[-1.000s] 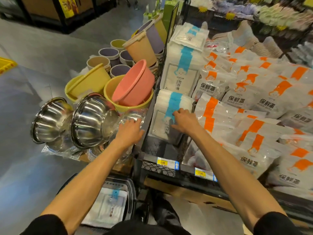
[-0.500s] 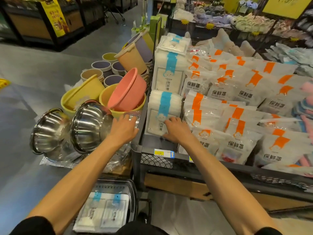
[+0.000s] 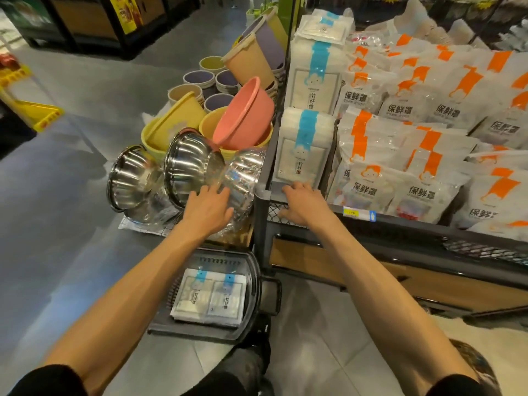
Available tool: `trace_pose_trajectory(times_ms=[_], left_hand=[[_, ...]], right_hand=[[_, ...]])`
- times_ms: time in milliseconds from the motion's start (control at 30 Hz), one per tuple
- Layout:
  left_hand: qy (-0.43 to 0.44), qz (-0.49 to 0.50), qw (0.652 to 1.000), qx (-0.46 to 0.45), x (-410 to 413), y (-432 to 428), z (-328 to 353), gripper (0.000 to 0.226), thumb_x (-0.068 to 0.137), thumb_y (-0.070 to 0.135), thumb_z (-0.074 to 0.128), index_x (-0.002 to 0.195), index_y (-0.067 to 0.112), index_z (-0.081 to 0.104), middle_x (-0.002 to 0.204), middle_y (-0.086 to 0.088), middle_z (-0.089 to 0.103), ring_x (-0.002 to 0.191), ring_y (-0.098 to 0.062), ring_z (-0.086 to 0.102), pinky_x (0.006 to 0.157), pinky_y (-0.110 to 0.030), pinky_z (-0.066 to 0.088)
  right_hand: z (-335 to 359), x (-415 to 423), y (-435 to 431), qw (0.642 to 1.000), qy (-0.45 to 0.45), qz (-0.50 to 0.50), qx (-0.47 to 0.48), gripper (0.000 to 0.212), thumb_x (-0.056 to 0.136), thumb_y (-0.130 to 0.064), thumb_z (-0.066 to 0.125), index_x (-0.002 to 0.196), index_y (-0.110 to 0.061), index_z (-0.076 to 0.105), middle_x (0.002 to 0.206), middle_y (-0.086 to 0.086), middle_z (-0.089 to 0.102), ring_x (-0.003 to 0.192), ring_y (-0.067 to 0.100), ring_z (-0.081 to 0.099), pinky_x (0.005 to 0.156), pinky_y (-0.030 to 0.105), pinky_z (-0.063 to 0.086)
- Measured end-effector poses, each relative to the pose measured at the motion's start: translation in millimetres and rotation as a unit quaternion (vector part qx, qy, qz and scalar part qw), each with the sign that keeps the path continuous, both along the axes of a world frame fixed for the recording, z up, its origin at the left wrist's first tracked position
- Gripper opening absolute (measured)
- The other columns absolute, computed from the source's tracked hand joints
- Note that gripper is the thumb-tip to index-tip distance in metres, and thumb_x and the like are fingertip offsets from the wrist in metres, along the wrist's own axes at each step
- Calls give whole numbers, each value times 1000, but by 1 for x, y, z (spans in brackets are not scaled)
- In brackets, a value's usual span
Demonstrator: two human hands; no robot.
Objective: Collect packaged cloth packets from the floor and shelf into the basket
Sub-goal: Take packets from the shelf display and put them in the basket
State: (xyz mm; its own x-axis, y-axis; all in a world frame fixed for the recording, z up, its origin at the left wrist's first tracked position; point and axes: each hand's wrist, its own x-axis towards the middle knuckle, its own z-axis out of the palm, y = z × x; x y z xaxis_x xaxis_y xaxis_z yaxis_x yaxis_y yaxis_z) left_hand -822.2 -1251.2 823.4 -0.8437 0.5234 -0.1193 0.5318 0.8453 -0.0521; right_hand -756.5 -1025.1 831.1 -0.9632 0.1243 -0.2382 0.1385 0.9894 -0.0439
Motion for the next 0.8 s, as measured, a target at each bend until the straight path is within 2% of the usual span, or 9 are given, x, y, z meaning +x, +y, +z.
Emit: trace_pose_trajectory(times_ms=[200, 600, 800], left_hand=[[-11, 17, 1000, 8, 8, -48, -8, 48, 98, 44, 48, 137, 17, 46, 132, -13, 56, 125, -34, 50, 97, -51, 45], [-48, 22, 998, 23, -35, -160, -24, 48, 98, 38, 48, 140, 15, 45, 136, -13, 55, 127, -35, 48, 99, -52, 42], [-71, 12, 997, 9, -58, -207, -48, 44, 99, 36, 49, 137, 13, 47, 135, -12, 56, 126, -36, 48, 99, -51, 40]], right_hand=[[2, 10, -46, 1000, -9, 18, 9, 62, 93, -45, 60, 142, -11, 42, 142, 15, 44, 132, 38, 40, 104, 51, 39], [-19, -27, -153, 999, -48, -6, 4, 61, 96, -43, 58, 146, -13, 39, 144, 15, 42, 133, 36, 40, 103, 49, 39], [-61, -38, -206, 996, -81, -28, -18, 51, 95, -32, 62, 139, -12, 45, 138, 13, 47, 127, 38, 44, 98, 51, 43]])
